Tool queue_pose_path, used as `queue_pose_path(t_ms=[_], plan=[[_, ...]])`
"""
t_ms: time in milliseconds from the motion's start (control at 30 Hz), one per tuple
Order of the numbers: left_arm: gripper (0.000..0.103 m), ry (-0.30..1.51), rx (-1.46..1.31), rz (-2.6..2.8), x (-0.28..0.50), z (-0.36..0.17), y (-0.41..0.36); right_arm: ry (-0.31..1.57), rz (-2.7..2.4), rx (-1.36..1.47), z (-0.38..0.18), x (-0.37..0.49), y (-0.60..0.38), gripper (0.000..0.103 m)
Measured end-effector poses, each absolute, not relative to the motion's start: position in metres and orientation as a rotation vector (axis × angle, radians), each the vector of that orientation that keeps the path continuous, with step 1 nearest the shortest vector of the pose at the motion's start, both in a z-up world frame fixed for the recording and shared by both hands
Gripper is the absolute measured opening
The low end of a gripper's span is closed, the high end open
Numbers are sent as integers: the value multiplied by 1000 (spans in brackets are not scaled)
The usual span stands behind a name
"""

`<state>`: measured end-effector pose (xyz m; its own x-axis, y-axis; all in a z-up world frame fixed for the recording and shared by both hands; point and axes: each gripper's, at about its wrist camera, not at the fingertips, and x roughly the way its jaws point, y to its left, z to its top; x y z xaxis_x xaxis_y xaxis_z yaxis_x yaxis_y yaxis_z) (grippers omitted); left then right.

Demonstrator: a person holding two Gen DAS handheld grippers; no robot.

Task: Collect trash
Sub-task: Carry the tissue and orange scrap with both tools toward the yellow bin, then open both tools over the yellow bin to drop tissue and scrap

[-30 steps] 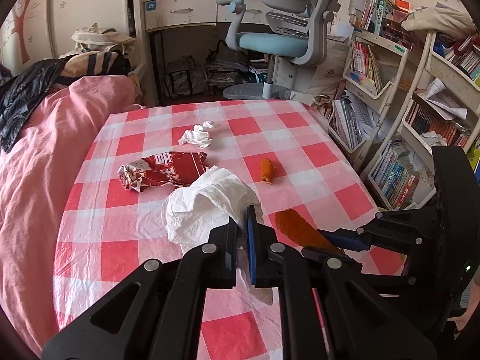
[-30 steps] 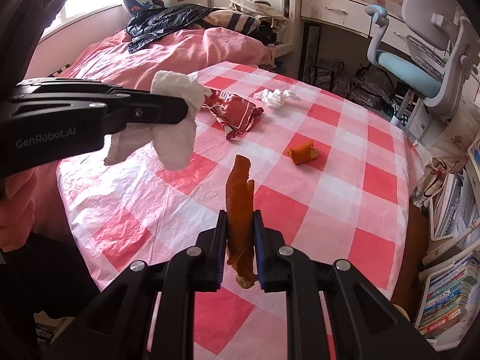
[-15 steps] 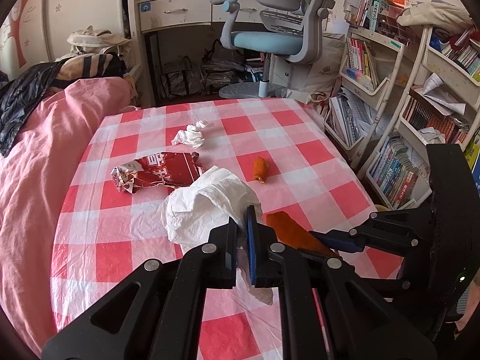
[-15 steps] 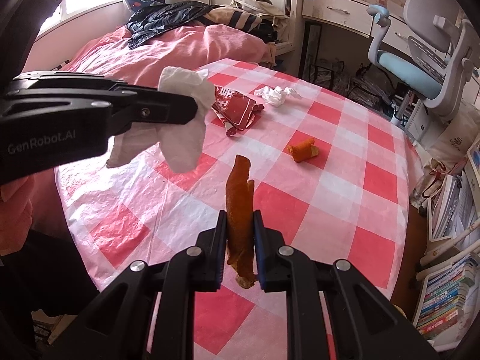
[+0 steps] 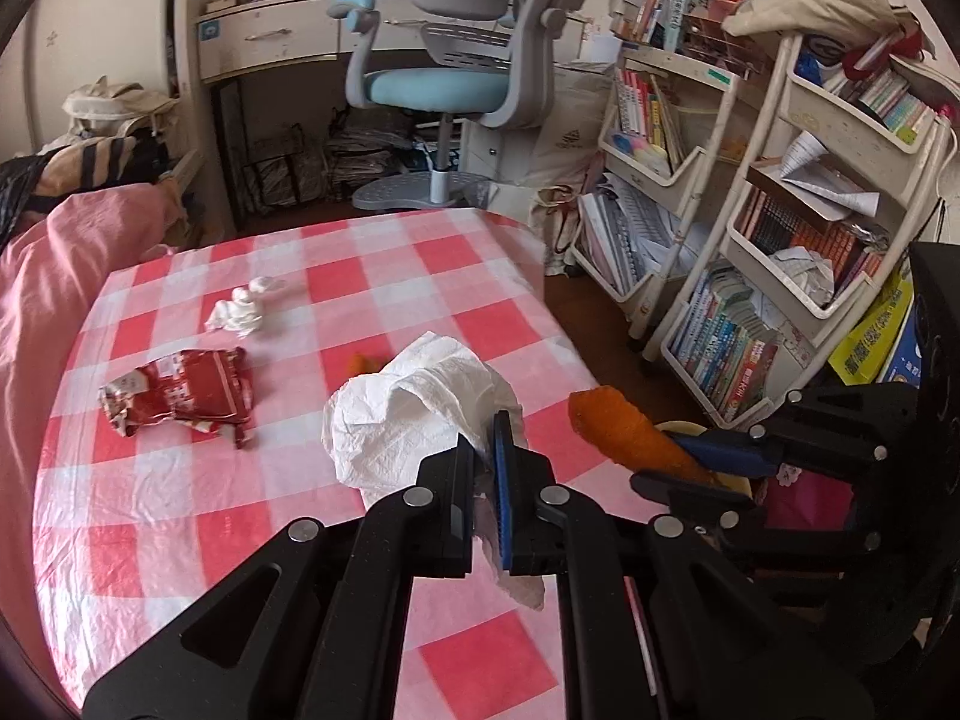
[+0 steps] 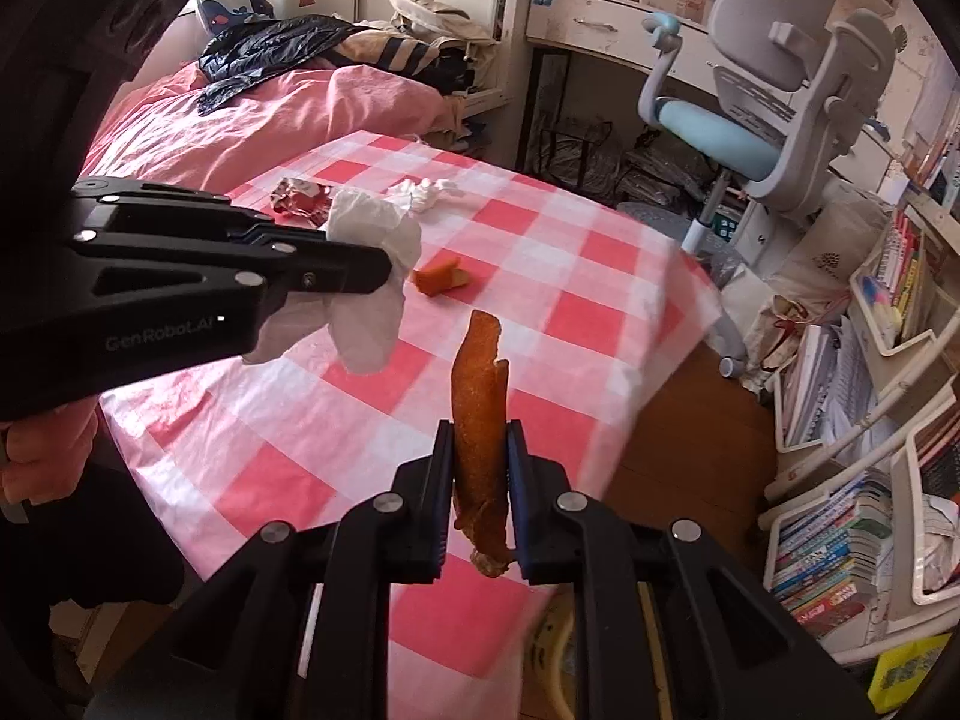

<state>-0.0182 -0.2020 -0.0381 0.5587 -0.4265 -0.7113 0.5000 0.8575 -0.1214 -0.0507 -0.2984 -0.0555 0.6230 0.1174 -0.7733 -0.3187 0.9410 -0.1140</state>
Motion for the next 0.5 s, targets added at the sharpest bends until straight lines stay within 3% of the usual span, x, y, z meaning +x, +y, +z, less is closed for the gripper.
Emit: queue_pose_path(t_ms=[167,500], plan=[[6,842,158,-656,-31,-53,-267,918,133,-181,-84,-77,-375,18],[6,961,209,-802,-50,-105,-395,1041,-57,49,-193,-101,-486,18]])
